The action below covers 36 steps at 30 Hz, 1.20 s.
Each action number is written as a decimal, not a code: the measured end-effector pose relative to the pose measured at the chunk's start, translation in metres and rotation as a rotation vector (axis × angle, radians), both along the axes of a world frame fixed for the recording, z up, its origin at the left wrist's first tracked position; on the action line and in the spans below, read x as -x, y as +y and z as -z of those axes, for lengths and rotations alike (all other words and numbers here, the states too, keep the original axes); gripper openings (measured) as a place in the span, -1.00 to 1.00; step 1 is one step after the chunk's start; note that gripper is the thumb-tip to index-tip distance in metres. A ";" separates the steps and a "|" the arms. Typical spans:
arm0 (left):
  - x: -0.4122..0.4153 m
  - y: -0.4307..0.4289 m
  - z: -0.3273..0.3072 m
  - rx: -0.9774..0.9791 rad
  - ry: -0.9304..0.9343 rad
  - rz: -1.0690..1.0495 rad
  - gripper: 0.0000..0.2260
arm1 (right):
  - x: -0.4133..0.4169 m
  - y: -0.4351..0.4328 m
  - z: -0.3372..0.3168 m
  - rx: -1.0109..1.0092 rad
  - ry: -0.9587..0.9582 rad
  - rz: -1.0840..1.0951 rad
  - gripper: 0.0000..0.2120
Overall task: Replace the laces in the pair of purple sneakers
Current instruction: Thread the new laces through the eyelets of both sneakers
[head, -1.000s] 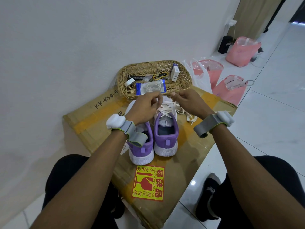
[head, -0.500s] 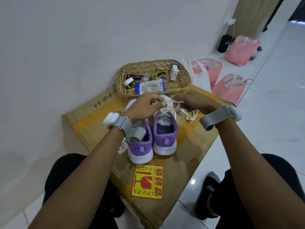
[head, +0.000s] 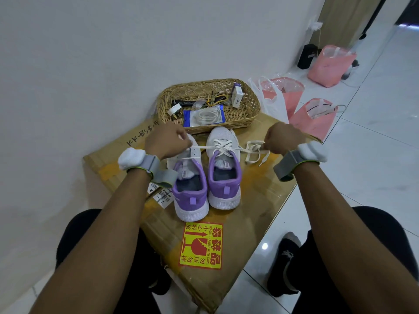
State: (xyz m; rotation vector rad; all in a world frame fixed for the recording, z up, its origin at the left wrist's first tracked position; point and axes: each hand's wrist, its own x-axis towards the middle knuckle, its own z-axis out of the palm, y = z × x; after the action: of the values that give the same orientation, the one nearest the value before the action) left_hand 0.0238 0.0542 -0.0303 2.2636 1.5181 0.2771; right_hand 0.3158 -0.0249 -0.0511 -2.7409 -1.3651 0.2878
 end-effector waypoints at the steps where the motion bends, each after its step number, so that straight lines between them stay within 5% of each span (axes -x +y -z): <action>1: -0.003 -0.004 0.002 -0.034 0.004 0.055 -0.86 | 0.007 0.000 0.000 -0.020 -0.014 -0.036 -0.76; 5: -0.023 -0.018 0.000 -0.018 -0.223 0.292 -0.82 | 0.023 -0.006 -0.009 -0.286 0.199 -0.499 -0.78; 9: -0.033 -0.028 0.001 0.128 -0.182 0.369 -0.77 | 0.038 -0.008 -0.019 -0.119 0.633 -0.640 -0.69; 16: -0.030 -0.023 -0.001 0.014 -0.177 0.290 -0.86 | 0.024 -0.010 -0.017 -0.167 0.614 -0.653 -0.82; 22: -0.022 -0.016 0.000 0.069 -0.121 0.258 -0.74 | 0.012 -0.014 -0.023 -0.102 0.561 -0.605 -0.76; 25: -0.033 -0.024 0.001 0.288 -0.479 0.062 -0.62 | 0.015 -0.014 -0.027 -0.117 0.729 -0.514 -0.67; 28: -0.053 -0.038 -0.003 0.640 -0.956 -0.169 -0.78 | 0.028 -0.012 -0.024 -0.200 1.033 -0.275 -0.74; 31: -0.062 -0.043 -0.003 0.862 -1.227 -0.284 -0.86 | 0.040 -0.010 -0.019 -0.240 1.436 -0.012 -0.79; 33: -0.061 -0.041 0.000 0.880 -1.238 -0.308 -0.84 | 0.041 -0.010 -0.014 -0.227 1.537 0.057 -0.74; 36: -0.063 -0.041 0.004 0.843 -1.105 -0.281 -0.79 | 0.042 -0.010 -0.007 -0.186 1.404 0.043 -0.74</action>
State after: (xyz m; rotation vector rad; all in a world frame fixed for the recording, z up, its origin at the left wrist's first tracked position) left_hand 0.0869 0.0131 -0.0342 0.9196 0.9998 0.6646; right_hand 0.2738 -0.0351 -0.0437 -1.5814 -0.7781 1.5428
